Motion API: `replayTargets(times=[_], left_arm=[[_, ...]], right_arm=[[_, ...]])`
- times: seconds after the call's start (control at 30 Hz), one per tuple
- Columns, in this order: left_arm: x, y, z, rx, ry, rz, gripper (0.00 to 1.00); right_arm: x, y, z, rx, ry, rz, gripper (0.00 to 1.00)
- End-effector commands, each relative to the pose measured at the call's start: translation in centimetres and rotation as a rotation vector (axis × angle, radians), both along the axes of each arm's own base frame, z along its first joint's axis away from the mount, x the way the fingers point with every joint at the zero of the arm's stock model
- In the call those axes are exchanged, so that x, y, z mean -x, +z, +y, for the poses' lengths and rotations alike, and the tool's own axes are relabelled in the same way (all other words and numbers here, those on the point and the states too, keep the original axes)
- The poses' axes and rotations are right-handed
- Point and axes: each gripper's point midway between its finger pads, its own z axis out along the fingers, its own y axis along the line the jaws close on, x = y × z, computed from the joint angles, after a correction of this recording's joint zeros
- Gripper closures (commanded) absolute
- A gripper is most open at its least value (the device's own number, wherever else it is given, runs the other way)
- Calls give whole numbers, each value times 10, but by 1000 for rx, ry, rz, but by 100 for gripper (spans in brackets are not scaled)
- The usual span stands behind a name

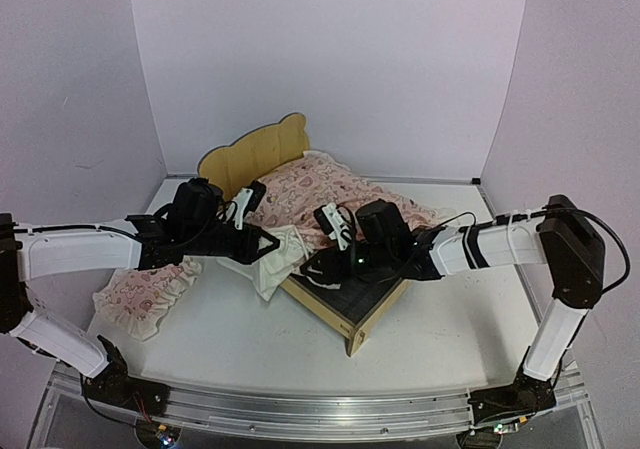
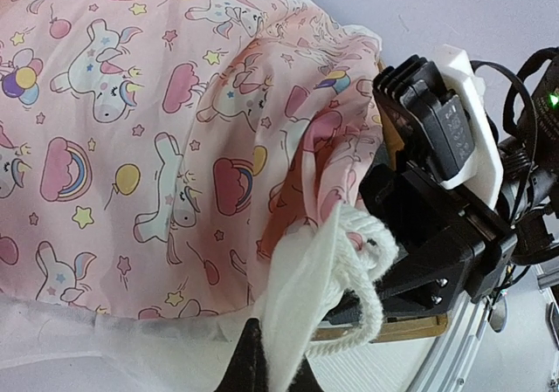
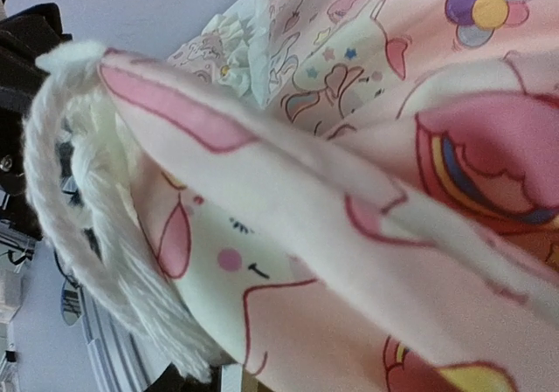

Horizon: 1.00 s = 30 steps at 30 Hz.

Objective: Set up the pet bed

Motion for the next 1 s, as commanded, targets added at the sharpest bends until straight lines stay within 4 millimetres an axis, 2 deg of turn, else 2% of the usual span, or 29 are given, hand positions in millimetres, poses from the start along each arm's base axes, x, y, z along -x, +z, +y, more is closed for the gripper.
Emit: replayTargets(times=[0.0,0.17,0.27,0.33,0.43,0.5,0.73,0.87,0.97], left_arm=[[-9,54,-2,92,10,-125,100],[-9,58,-2,101,12,-136,100],[-10,60,-2,103,13,-141,100],[-10,63,-1,106,15,-145,100],[-10,65,0,107,19,-152,100],[-11,63,1,99,23,-156,100],[-10,58,-3,100,8,-146,100],[-10,55,-5,99,-4,-142,100],[-10,53,-7,99,-8,-141,100]], right_arm=[[-16,7,4,1,-17,-195,57],[-12,-2,9,1,45,-258,57],[-11,-1,13,-8,67,-278,62],[-10,4,14,-26,76,-279,68],[-11,10,16,-42,47,-226,90],[-7,25,11,-60,23,-177,99],[-1,55,-17,-30,-187,103,100],[2,60,-23,-61,-287,245,100],[0,51,-29,-56,-375,317,100]])
